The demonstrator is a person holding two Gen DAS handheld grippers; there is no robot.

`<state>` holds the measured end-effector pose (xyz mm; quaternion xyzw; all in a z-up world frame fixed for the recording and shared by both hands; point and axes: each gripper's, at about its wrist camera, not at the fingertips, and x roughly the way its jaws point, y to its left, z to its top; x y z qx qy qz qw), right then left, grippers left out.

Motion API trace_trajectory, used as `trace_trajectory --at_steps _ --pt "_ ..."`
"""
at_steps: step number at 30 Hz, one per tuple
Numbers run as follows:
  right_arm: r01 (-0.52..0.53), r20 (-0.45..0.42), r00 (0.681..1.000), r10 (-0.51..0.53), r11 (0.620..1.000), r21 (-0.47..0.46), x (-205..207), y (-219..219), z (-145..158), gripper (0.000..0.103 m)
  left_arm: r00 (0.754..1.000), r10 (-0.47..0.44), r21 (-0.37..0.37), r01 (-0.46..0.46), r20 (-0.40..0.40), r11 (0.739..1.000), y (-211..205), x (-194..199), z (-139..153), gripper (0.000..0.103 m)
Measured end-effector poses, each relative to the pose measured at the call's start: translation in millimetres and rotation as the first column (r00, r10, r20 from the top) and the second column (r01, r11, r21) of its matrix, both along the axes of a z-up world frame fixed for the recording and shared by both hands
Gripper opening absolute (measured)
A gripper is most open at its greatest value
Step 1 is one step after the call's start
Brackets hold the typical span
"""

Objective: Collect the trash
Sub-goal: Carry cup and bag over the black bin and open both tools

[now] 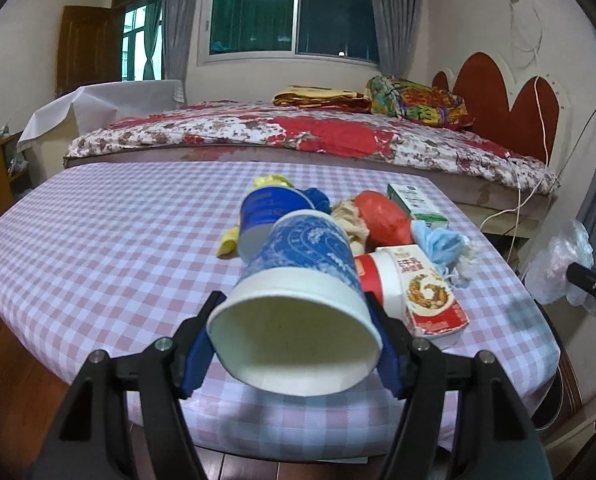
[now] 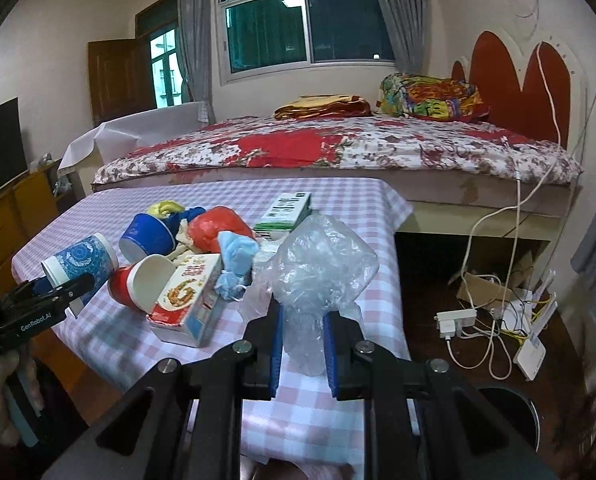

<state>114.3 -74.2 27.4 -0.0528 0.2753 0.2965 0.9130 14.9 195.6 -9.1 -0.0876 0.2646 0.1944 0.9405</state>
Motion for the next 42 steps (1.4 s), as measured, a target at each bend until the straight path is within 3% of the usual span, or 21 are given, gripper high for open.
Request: trace_trajectory --at_steps 15,25,33,42 --pt "0.108 0.014 0.994 -0.108 0.994 -0.006 -2 -54 -3 0.019 0.995 -0.099 0.024 0.098 0.03 0.995 -50 22 11 0.068" --pt "0.236 -0.002 0.972 -0.237 0.971 -0.027 -1 -118 -12 0.019 0.953 -0.301 0.011 0.301 0.029 0.954 -123 54 14 0.068" --pt "0.336 -0.029 0.941 -0.338 0.94 -0.05 0 -173 -27 0.019 0.875 -0.484 -0.003 0.484 -0.016 0.875 -194 74 3 0.068" --pt "0.379 -0.091 0.917 -0.388 0.92 -0.099 4 -229 -55 0.019 0.74 -0.667 -0.04 0.666 -0.092 0.745 -275 89 -22 0.068"
